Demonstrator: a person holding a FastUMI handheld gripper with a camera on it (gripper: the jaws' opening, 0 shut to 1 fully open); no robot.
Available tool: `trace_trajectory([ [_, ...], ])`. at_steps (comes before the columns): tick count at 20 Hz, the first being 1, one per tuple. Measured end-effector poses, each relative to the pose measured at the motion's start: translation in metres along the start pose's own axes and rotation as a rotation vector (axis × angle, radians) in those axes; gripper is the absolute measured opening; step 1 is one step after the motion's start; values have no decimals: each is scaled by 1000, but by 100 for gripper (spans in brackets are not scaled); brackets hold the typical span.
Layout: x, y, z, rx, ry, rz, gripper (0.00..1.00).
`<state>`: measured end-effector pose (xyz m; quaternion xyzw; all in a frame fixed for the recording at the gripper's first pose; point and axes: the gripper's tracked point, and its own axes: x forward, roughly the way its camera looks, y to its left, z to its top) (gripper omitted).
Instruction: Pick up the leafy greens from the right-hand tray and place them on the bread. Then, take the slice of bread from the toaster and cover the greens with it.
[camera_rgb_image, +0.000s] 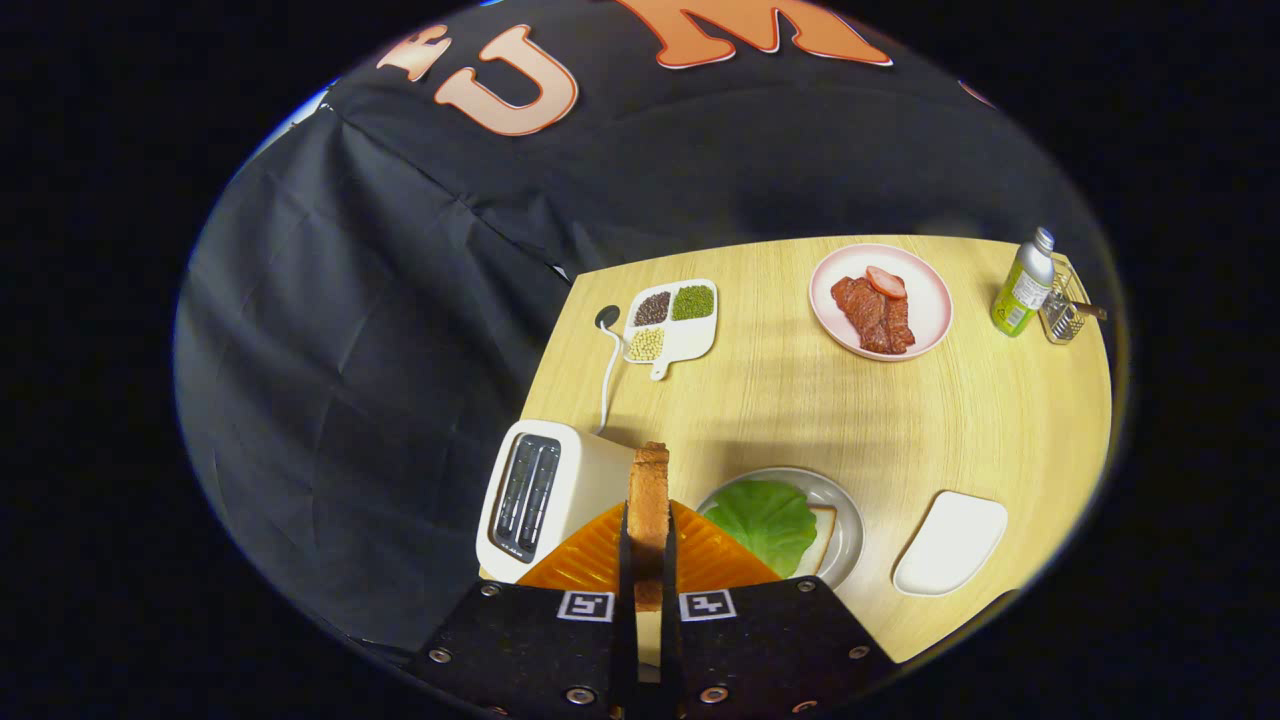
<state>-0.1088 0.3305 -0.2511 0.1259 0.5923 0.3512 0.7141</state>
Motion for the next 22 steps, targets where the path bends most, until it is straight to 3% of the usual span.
trace_trajectory([
  [7, 42, -37, -49, 30, 52, 42, 10],
  [11, 63, -67, -77, 20, 76, -3, 9],
  [16, 72, -105, -80, 67, 59, -60, 11],
  [18, 74, -121, -85, 64, 55, -100, 18],
  [22, 68, -143, -86, -22, 23, -171, 43],
])
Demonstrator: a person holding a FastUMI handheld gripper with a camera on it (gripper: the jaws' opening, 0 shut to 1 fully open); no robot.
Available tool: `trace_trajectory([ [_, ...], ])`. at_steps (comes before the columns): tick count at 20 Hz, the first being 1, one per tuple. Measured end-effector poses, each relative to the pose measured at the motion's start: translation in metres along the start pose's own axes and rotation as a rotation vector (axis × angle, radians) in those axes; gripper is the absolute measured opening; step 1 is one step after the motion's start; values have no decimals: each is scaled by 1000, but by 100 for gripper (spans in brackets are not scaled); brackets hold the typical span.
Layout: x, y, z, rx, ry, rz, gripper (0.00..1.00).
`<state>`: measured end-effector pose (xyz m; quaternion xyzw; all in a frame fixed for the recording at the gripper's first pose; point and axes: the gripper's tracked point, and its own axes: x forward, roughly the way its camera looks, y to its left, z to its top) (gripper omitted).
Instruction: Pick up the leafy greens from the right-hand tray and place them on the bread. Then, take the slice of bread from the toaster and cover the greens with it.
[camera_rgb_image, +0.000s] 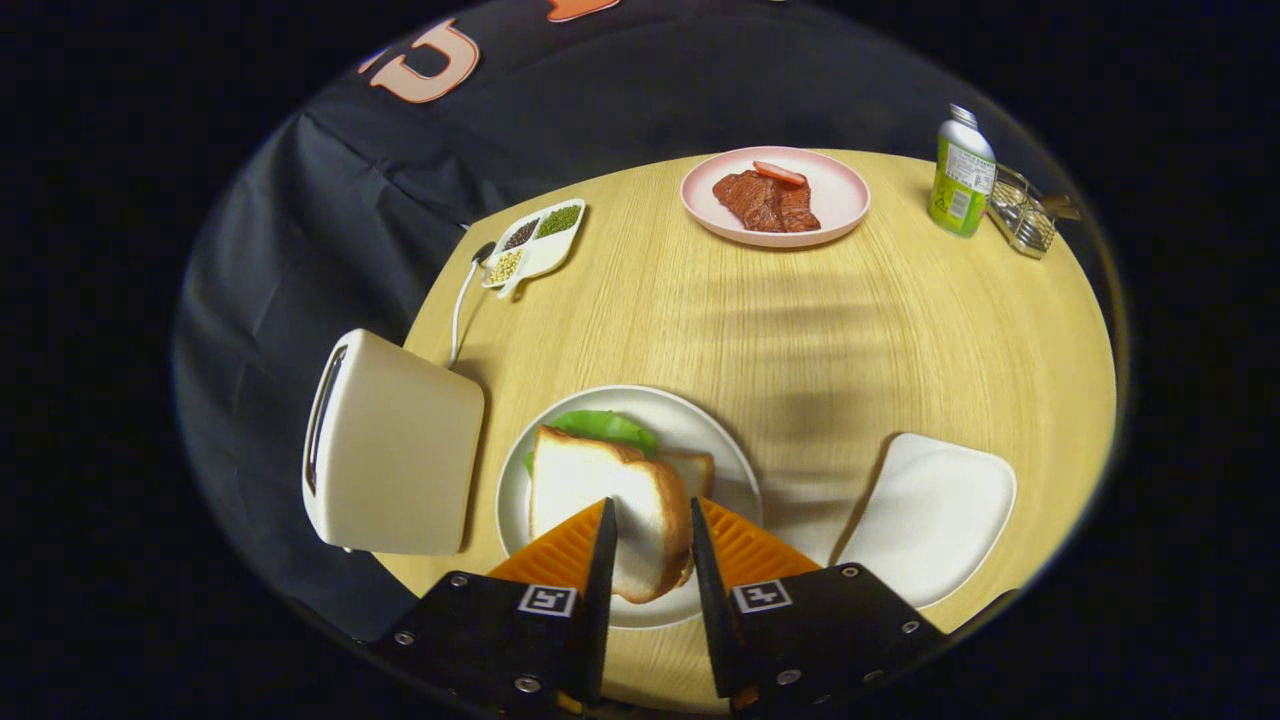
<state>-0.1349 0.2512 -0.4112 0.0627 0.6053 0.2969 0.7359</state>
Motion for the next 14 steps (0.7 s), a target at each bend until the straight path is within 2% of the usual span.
trace_trajectory([
  [1, -2, -4, 4, -16, -21, -13, 49],
  [3, -11, -5, 10, -36, -58, -12, 55],
  [7, -51, -6, 48, -99, -215, -21, 59],
  [10, -103, -2, 88, -143, -373, -41, 64],
  [14, -179, -4, 141, -186, -601, -92, 65],
])
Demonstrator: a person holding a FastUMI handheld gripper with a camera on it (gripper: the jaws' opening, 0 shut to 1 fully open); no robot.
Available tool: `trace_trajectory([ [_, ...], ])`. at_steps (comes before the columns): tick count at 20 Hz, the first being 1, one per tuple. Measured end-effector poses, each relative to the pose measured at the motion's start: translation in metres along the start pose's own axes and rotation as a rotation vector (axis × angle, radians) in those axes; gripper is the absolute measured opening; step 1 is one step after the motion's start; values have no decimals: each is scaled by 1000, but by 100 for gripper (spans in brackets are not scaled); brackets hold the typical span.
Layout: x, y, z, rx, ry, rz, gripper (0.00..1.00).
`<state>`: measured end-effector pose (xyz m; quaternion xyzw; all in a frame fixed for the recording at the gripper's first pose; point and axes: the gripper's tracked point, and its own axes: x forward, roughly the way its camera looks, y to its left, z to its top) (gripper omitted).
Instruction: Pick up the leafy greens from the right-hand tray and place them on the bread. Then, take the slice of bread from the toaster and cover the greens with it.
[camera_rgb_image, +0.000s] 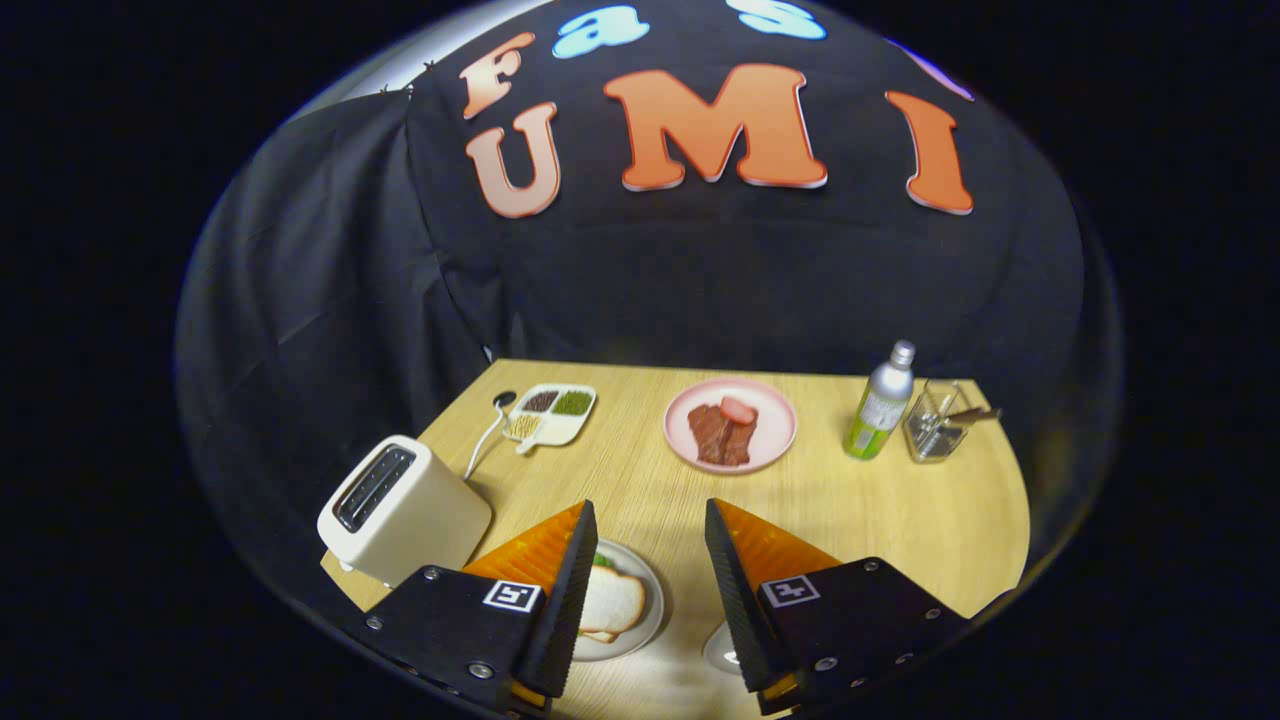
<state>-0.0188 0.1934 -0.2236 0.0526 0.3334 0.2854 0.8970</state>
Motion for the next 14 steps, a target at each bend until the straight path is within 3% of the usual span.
trace_trajectory([
  [6, -71, -27, 117, -48, -292, -108, 77],
  [9, -106, -35, 161, -59, -423, -149, 86],
  [14, -158, -48, 223, -92, -685, -215, 91],
])
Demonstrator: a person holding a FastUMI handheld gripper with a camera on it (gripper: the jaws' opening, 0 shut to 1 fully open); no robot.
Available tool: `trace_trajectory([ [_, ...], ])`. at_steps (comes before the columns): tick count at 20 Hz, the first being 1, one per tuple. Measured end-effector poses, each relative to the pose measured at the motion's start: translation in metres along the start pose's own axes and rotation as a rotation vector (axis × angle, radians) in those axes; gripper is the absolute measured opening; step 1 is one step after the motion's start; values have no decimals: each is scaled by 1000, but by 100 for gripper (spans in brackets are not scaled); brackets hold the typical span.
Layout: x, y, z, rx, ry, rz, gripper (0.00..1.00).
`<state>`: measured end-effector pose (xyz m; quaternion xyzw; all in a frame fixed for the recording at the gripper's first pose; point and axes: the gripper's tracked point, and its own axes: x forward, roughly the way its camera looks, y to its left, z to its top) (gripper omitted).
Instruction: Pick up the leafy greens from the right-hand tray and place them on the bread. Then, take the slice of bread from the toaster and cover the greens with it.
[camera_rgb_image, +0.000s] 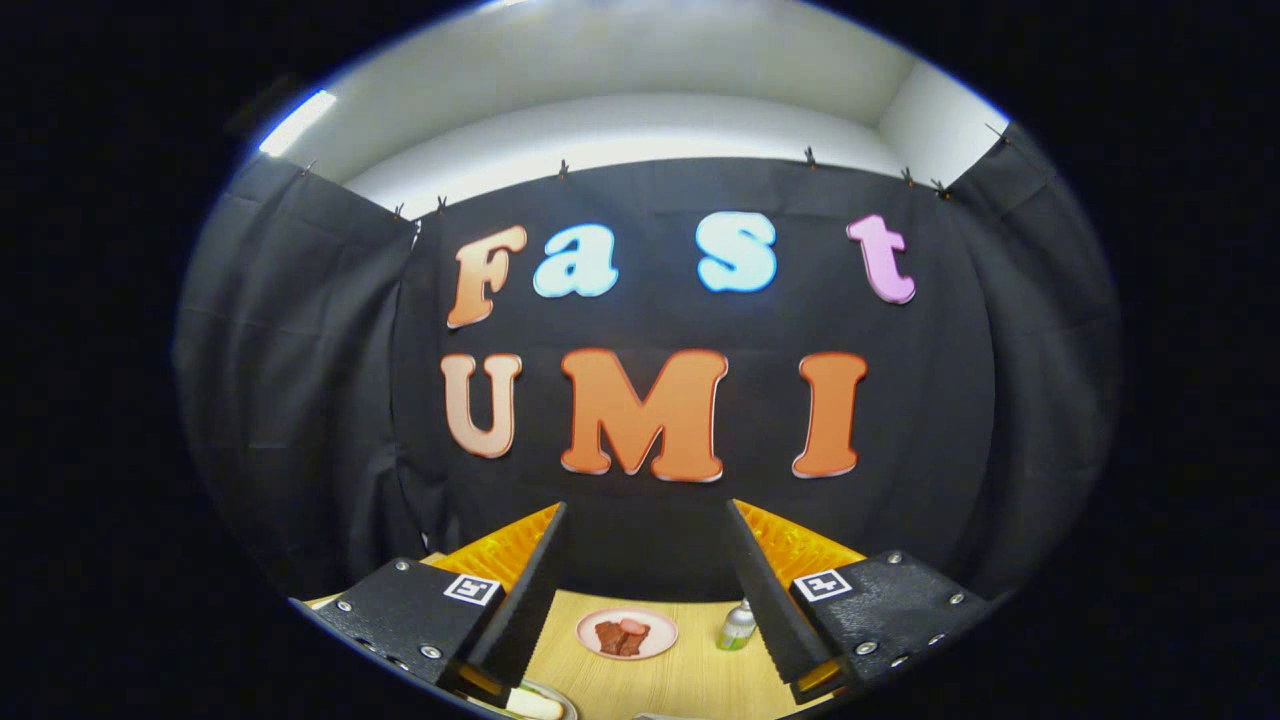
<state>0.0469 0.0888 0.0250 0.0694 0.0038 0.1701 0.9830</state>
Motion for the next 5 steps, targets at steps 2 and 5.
trace_trajectory([
  [2, 2, -8, 18, -9, -72, -27, 91],
  [5, 1, -17, 35, -23, -149, -56, 94],
])
